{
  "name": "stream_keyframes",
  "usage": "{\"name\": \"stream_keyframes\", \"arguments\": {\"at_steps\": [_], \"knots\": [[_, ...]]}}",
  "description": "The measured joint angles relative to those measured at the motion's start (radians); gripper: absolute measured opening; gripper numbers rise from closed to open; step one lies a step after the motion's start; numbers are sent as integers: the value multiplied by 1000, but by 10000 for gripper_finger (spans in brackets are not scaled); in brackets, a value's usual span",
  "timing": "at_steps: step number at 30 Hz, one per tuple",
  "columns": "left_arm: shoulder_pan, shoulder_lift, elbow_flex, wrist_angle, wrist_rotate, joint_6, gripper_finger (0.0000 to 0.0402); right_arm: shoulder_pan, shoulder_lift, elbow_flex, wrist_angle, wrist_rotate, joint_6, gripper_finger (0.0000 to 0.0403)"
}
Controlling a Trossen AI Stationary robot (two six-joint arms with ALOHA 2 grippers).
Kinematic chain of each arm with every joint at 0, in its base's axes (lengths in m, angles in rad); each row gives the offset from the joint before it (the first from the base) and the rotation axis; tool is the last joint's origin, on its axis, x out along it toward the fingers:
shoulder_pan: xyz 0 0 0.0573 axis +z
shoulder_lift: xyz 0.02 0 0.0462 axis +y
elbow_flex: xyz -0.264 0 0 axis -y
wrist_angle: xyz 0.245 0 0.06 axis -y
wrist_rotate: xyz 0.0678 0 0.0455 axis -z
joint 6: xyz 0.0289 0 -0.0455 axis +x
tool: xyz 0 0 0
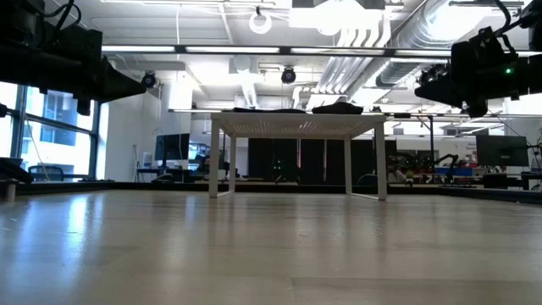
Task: Pick & Place Mini shaped plates
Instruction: Return to Home Position
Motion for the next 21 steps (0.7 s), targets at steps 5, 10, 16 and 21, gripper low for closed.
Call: {"name": "stream_keyframes", "arguments": {"at_steps": [5,10,16,21], "knots": [[0,2,0,0,10,5,1,0,3,0,4,3,-7,21],[0,3,0,0,10,10,1,0,3,0,0,89,17,21],[0,3,0,0,8,37,1,0,3,0,-4,221,22,21],[0,3,0,0,6,36,1,0,3,0,-5,213,24,21]]}}
